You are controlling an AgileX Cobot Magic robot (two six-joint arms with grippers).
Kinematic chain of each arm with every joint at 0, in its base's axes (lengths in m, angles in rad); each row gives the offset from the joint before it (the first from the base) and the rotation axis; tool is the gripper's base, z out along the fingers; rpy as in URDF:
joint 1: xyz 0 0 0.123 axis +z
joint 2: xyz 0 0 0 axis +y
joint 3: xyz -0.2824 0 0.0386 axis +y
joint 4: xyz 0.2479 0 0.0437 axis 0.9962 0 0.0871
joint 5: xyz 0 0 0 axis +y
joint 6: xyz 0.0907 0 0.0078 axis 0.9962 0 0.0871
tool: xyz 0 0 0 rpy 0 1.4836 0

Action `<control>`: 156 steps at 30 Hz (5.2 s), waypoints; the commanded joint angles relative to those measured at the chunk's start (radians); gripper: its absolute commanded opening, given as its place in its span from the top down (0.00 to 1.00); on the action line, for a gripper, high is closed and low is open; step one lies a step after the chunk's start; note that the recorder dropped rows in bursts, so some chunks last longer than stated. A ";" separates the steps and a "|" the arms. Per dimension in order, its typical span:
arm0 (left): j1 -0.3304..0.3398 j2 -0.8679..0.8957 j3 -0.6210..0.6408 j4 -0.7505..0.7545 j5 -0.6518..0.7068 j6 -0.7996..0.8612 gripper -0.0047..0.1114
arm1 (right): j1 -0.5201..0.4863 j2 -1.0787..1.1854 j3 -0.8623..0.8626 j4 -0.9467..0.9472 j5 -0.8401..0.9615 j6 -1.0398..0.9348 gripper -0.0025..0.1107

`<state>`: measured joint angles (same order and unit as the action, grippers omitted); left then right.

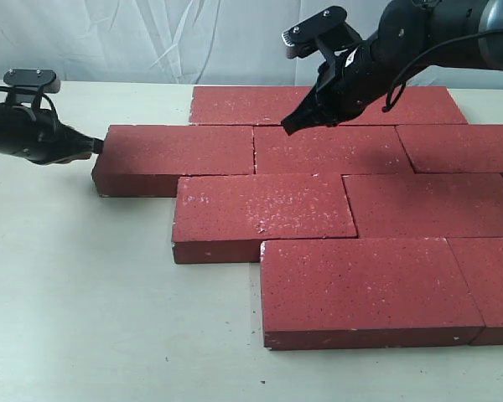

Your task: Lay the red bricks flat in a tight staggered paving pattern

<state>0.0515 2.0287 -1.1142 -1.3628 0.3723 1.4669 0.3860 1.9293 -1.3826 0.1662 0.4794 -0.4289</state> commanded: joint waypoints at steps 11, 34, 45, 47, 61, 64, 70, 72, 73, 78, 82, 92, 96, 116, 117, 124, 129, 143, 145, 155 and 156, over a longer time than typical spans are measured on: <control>0.068 -0.110 -0.001 0.124 0.370 -0.097 0.96 | 0.172 -0.002 0.002 0.019 0.310 -0.369 0.99; 0.026 -0.133 -0.001 0.161 0.566 -0.051 0.96 | 0.003 0.078 0.002 -0.057 0.454 -0.221 0.99; 0.026 -0.133 -0.001 0.140 0.566 -0.051 0.96 | 0.003 -0.032 0.002 0.021 0.473 -0.221 0.99; 0.026 -0.133 -0.001 0.138 0.566 -0.051 0.96 | 0.005 -0.059 0.002 0.117 0.454 -0.221 0.99; 0.026 -0.133 -0.001 0.138 0.566 -0.051 0.96 | 0.082 0.110 0.002 0.036 0.489 -0.355 0.99; 0.026 -0.133 -0.001 0.142 0.566 -0.051 0.96 | 0.082 0.117 0.002 0.019 0.510 -0.355 0.99; 0.026 -0.133 -0.001 0.142 0.567 -0.051 0.96 | 0.082 0.078 -0.047 0.054 0.555 -0.301 0.99; 0.026 -0.133 -0.001 0.142 0.567 -0.051 0.96 | 0.082 0.056 -0.062 0.081 0.555 -0.294 0.99; 0.026 -0.133 -0.001 0.142 0.567 -0.051 0.96 | 0.082 0.042 -0.070 0.094 0.555 -0.294 0.99; 0.026 -0.133 -0.001 0.142 0.567 -0.051 0.96 | 0.082 -0.019 -0.078 0.116 0.542 -0.294 0.99; 0.026 -0.133 -0.001 0.131 0.567 -0.051 0.96 | 0.082 -0.051 -0.078 0.080 0.472 -0.294 0.99; 0.012 -0.169 -0.006 -0.112 0.565 -0.051 0.96 | 0.080 -0.054 -0.078 0.063 0.145 -0.296 0.99; -0.023 -0.219 -0.056 0.013 0.376 -0.135 0.96 | 0.080 -0.090 -0.078 -0.209 0.363 -0.169 0.99; -0.023 -0.758 0.059 1.110 0.146 -1.064 0.96 | -0.385 -0.425 0.044 -0.204 0.439 0.247 0.99; -0.023 -0.775 0.080 1.110 0.121 -1.064 0.96 | -0.385 -0.450 0.080 -0.201 0.390 0.247 0.99; -0.024 -0.929 0.231 1.101 -0.057 -1.064 0.96 | -0.385 -0.609 0.353 -0.203 0.055 0.241 0.99; -0.051 -1.036 0.300 1.097 -0.102 -1.064 0.96 | -0.385 -0.713 0.525 -0.204 -0.171 0.240 0.99; -0.114 -1.367 0.450 1.062 0.018 -1.066 0.96 | -0.385 -0.940 0.601 -0.110 -0.197 0.247 0.99; -0.114 -1.421 0.471 1.050 0.020 -1.066 0.96 | -0.385 -0.974 0.610 -0.104 -0.204 0.247 0.99; -0.114 -1.595 0.503 0.938 0.133 -1.066 0.96 | -0.385 -1.140 0.777 0.018 -0.363 0.241 0.99; -0.114 -1.608 0.503 0.927 0.133 -1.066 0.96 | -0.385 -1.146 0.795 0.018 -0.384 0.241 0.99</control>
<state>-0.0596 0.4582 -0.6144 -0.3979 0.4874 0.4071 0.0048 0.8132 -0.6380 0.1737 0.1693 -0.1825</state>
